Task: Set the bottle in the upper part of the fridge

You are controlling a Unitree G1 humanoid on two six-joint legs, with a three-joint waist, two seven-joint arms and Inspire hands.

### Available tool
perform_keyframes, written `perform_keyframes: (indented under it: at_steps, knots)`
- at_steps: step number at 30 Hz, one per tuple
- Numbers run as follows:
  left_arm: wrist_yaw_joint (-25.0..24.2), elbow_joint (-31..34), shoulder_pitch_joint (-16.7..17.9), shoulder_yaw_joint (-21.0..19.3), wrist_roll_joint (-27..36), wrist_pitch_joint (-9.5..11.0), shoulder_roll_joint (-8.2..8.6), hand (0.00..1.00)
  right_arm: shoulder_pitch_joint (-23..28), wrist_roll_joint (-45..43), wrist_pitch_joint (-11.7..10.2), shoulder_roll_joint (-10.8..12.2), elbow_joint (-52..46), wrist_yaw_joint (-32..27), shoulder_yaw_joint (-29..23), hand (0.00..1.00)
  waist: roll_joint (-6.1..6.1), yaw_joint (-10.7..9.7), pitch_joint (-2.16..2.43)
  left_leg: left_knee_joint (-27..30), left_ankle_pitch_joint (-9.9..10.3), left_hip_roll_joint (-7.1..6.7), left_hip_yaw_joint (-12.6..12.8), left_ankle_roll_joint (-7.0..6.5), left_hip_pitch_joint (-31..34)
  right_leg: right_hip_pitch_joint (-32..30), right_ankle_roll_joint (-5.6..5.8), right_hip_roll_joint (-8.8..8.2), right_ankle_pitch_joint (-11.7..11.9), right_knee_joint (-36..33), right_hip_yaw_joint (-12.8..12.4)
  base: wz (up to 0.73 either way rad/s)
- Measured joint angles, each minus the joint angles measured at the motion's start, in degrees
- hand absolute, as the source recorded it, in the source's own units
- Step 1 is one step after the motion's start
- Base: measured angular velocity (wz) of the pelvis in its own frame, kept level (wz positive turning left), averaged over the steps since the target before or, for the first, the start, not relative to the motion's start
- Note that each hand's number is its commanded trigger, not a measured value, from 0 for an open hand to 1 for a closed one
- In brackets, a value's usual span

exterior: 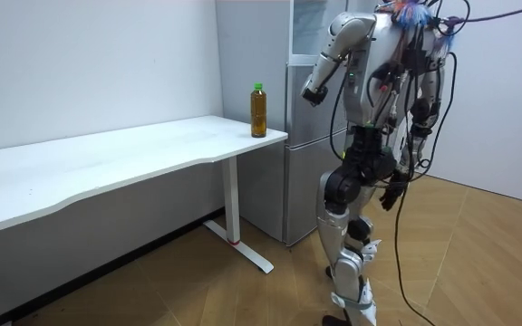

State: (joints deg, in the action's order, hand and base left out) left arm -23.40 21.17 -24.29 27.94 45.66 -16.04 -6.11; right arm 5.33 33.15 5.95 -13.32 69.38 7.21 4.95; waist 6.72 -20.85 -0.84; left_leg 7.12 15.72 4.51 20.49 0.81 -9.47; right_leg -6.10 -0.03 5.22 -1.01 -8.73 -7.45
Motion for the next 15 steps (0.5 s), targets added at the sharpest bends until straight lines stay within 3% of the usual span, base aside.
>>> perform_keyframes:
  at_steps: [2, 8, 15]
  knots:
    - [-0.42, -1.32, -0.32, 0.16, 0.0, 0.11, 1.32, 0.0, 0.22, 0.0, 0.32, -0.02, 0.0, -0.01, 0.0, 0.0, 0.0, -0.92, 0.0, -0.26, 0.03, -0.01, 0.29, 0.0, -0.05, -0.18, 0.01, 0.04, 0.0, -0.01, -0.03, -0.07]
    - [-1.4, -4.9, -3.95, 1.64, 1.24, 0.77, 2.23, 0.0, 0.27, 0.25, 0.41, -0.01, -0.02, 0.49, 0.07, 0.0, 0.03, -1.7, -0.02, -0.47, 0.09, 0.07, 1.38, 0.07, 0.25, -1.0, 0.03, 0.32, 0.12, 0.05, -0.59, -0.09]
    - [-2.14, -6.99, -4.83, 3.59, 6.67, 1.1, 2.71, 0.0, 0.12, 0.28, 0.37, -0.04, 0.02, 1.0, 0.07, 0.0, 0.4, -3.11, -0.15, -0.47, 0.09, 0.1, 1.42, 0.08, 0.32, -1.01, 0.02, 0.33, 0.07, 0.11, -0.63, 0.0]
